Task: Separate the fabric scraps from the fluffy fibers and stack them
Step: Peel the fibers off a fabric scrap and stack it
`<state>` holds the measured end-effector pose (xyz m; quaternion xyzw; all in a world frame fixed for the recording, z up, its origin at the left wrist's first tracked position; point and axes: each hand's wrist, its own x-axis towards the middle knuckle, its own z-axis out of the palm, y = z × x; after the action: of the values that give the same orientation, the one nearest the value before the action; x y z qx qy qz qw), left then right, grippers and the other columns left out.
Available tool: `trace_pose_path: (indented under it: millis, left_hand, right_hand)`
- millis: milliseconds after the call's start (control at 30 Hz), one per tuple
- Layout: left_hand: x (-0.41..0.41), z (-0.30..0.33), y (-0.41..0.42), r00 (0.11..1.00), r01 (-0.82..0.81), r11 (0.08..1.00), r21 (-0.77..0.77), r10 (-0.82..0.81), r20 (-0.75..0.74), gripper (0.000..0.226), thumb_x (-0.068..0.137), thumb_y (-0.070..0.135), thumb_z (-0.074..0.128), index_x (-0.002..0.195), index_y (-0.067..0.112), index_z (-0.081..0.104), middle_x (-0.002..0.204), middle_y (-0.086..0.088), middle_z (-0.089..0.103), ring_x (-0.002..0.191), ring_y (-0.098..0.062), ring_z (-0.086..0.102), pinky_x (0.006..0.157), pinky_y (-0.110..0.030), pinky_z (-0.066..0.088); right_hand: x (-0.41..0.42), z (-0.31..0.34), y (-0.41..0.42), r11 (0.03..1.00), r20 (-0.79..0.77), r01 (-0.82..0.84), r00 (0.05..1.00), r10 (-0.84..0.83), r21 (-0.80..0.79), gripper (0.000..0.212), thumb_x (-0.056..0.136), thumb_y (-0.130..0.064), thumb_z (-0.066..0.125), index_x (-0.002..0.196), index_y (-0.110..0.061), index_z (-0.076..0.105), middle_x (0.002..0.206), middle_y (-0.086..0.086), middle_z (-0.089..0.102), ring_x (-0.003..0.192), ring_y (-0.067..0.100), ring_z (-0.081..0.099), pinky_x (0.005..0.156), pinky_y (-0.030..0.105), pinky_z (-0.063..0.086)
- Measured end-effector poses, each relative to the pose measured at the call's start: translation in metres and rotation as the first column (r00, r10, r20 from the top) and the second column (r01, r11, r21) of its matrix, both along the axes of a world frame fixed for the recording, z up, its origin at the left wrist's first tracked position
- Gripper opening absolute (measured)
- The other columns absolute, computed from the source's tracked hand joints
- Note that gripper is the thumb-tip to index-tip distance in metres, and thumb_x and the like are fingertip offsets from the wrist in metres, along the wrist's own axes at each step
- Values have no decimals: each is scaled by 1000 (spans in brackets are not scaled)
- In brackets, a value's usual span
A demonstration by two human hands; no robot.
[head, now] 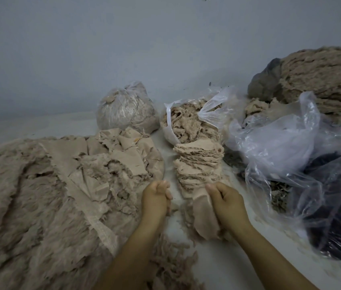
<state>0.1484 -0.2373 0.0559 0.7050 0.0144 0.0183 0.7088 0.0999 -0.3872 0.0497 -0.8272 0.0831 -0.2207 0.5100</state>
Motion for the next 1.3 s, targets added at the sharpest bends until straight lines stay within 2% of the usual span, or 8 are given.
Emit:
trace_pose_path:
  millis: [233, 467, 600, 767, 933, 1067, 1200, 1300]
  left_hand:
    - [-16, -9, -16, 908, 419, 905, 66, -416, -52, 41, 83, 26, 72, 118, 28, 50, 121, 6, 58, 108, -9, 59, 81, -15, 51]
    - [-5, -15, -14, 946, 317, 930, 186, -296, -136, 13, 91, 9, 60, 100, -1, 61, 87, -12, 64, 76, -23, 61, 67, -28, 49]
    - [-6, -22, -11, 942, 316, 925, 208, -279, -188, 12, 94, 18, 57, 90, 8, 63, 77, -7, 60, 73, -21, 58, 69, -33, 48]
    - [-13, -16, 13, 990, 116, 897, 426, -138, 21, 7, 90, 19, 61, 85, 23, 61, 80, 2, 64, 75, -14, 63, 71, -30, 52]
    - [-13, -7, 56, 921, -380, 853, 358, 312, 235, 23, 82, 30, 70, 84, 22, 48, 81, 3, 54, 70, -16, 54, 57, -24, 37]
    - [-3, -13, 62, 955, -282, 923, 263, 298, -20, 43, 83, 23, 72, 113, 11, 44, 100, 0, 50, 89, -21, 53, 84, -34, 47]
    - [-1, -10, 66, 981, -194, 981, 3, 194, -18, 13, 89, 15, 65, 79, 7, 62, 52, -1, 51, 46, -16, 46, 50, -28, 42]
    - [-8, -2, 60, 987, -121, 992, -28, 123, 101, 35, 88, 18, 65, 55, 15, 54, 45, 2, 44, 42, -10, 41, 42, -23, 37]
  right_hand:
    - [13, 5, 7, 871, -38, -23, 998, 48, 490, 30, 98, -22, 49, 76, -7, 63, 63, 1, 60, 57, 9, 52, 53, 22, 46]
    - [14, -15, -21, 960, -149, 281, 949, -279, -12, 10, 92, -21, 57, 100, -16, 60, 92, -2, 62, 99, 24, 58, 82, 34, 41]
    - [4, -31, -10, 891, 45, 195, 980, -194, -411, 23, 87, -14, 66, 110, -17, 67, 115, 6, 60, 114, 31, 48, 96, 42, 32]
    - [-3, -36, -5, 769, -288, 13, 923, -255, -639, 32, 97, -34, 47, 124, -28, 62, 142, 2, 41, 132, 27, 29, 108, 40, 17]
    - [-1, -18, 27, 848, 130, 165, 985, -114, -503, 25, 81, -18, 54, 95, -11, 73, 111, 16, 62, 105, 39, 55, 97, 49, 36]
    - [6, -10, 55, 953, -80, -170, 985, 155, -251, 21, 94, -17, 55, 110, -15, 67, 110, 2, 58, 107, 17, 52, 94, 17, 32]
    - [6, -9, 78, 953, -342, -248, 892, 295, 175, 30, 96, -34, 54, 95, -9, 69, 87, 4, 69, 79, 16, 64, 77, 29, 52]
    - [4, -4, 92, 717, -430, -115, 731, 530, 688, 52, 93, -53, 50, 90, -5, 68, 72, 7, 70, 63, 16, 65, 63, 29, 55]
